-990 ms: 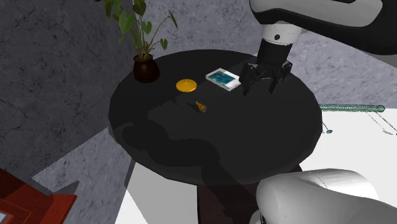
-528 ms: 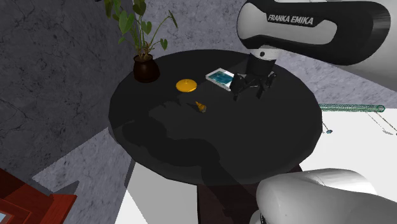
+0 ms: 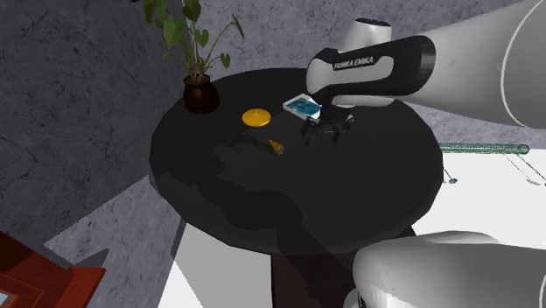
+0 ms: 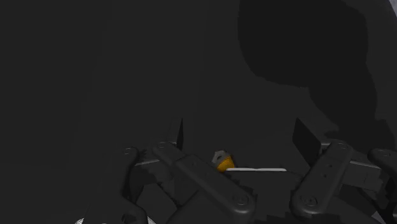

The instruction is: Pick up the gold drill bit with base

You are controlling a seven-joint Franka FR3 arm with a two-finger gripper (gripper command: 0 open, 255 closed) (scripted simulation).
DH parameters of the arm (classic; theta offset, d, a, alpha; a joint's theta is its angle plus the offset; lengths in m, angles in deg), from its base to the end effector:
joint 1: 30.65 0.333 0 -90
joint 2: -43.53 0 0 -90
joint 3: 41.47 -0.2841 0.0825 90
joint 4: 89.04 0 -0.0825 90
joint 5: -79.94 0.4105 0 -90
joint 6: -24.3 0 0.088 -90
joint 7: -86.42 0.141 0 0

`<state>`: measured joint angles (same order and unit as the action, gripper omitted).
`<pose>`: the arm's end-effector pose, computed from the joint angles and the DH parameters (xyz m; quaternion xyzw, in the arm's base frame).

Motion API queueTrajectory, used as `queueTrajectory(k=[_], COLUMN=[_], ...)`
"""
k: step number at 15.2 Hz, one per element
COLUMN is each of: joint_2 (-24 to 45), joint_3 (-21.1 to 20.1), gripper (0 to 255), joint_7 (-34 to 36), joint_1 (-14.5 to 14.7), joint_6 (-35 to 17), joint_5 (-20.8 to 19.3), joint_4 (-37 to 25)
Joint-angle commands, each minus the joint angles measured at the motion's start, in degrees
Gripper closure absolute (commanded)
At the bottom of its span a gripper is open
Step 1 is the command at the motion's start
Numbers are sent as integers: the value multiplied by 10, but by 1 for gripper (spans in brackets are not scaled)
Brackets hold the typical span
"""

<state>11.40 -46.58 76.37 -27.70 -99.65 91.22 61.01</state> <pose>0.4178 0.0684 0.3669 -0.9916 -0.1012 -0.0541 0.0594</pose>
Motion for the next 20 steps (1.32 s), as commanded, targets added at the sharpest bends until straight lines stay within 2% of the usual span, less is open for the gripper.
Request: queueTrajectory(k=[1,6,11,15,20], joint_2=[37,147,266,362,479], joint_3=[-5,-11,-14,-20,-43], gripper=[0,0,0,0,0], joint_7=[-3,-23,-53,-88,-132], joint_1=[6,19,35,44,38], joint_6=[-55,-188,-302,-376,-446], joint_5=[10,37,72,109,150], joint_4=[0,-13,-54,-105,-188])
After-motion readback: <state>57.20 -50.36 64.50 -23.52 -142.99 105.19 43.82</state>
